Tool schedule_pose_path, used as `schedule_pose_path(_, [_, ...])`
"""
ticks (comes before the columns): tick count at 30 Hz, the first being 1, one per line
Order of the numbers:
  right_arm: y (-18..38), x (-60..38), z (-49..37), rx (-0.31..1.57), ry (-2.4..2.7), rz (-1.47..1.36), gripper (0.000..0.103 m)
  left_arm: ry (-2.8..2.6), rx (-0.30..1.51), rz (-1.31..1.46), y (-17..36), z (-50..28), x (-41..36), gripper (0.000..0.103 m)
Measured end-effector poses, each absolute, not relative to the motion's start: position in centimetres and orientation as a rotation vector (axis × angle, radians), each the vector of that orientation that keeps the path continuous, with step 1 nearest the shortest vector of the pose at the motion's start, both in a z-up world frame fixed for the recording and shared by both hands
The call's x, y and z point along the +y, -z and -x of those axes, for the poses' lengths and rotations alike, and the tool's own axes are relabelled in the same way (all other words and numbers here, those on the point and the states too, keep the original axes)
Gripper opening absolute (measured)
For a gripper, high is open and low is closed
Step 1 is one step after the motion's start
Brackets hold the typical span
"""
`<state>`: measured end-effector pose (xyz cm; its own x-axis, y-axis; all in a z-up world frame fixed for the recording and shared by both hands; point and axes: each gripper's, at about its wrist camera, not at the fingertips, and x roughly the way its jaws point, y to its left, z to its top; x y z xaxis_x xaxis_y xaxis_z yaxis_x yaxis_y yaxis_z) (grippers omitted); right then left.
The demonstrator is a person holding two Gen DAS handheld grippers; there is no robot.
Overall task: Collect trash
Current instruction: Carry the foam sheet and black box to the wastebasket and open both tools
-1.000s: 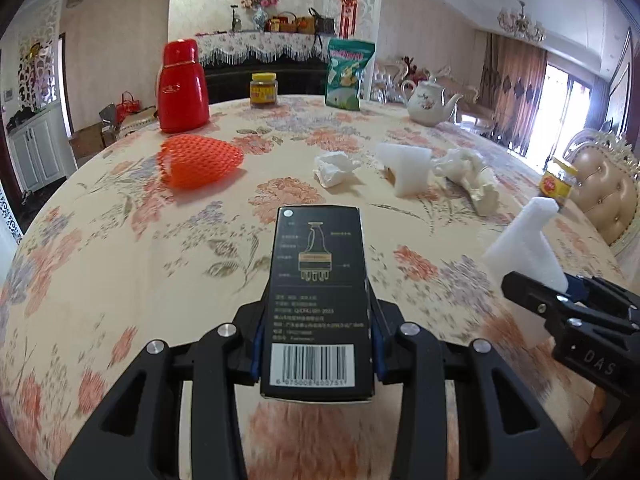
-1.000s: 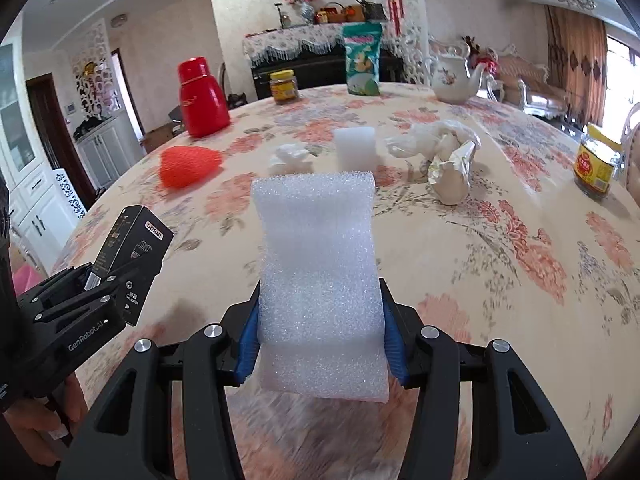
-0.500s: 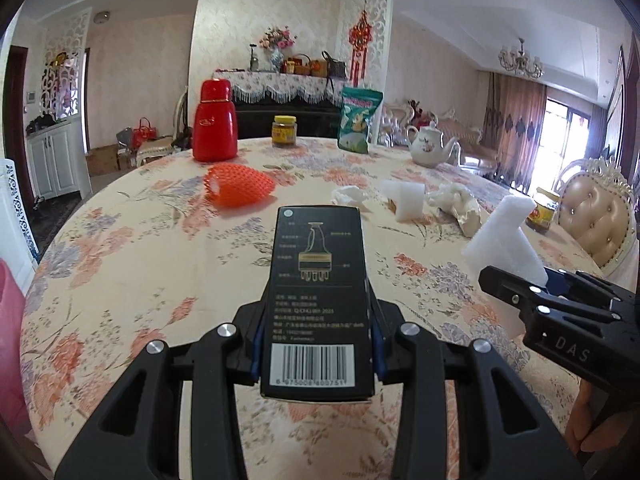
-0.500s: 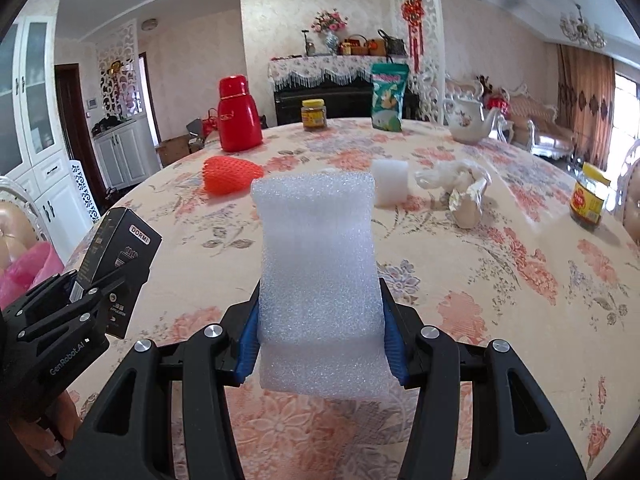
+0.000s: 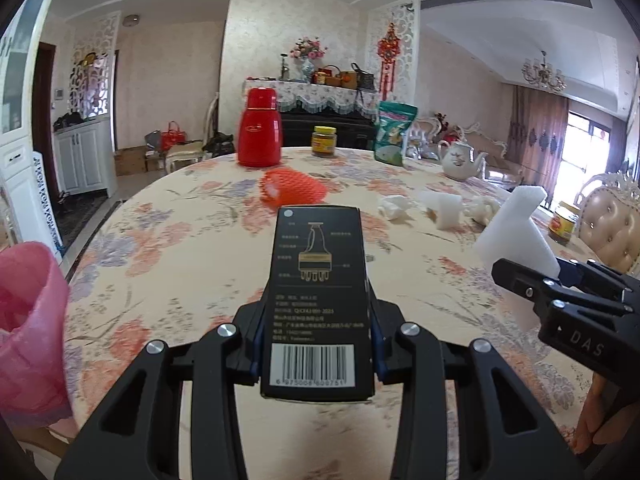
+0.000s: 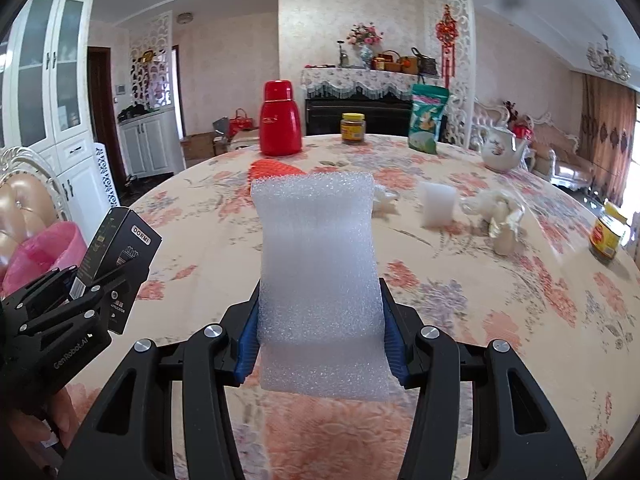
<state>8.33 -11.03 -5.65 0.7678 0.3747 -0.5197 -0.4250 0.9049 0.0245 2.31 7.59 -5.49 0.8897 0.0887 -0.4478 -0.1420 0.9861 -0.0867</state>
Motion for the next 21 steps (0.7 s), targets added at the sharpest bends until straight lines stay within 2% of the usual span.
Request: schedule_pose_path(21, [4.9,2.3,-7.5,0.539,-0.657,0.204,0.049,-0.344,0.406,0.149,4.8,3.1,18.9,0.038])
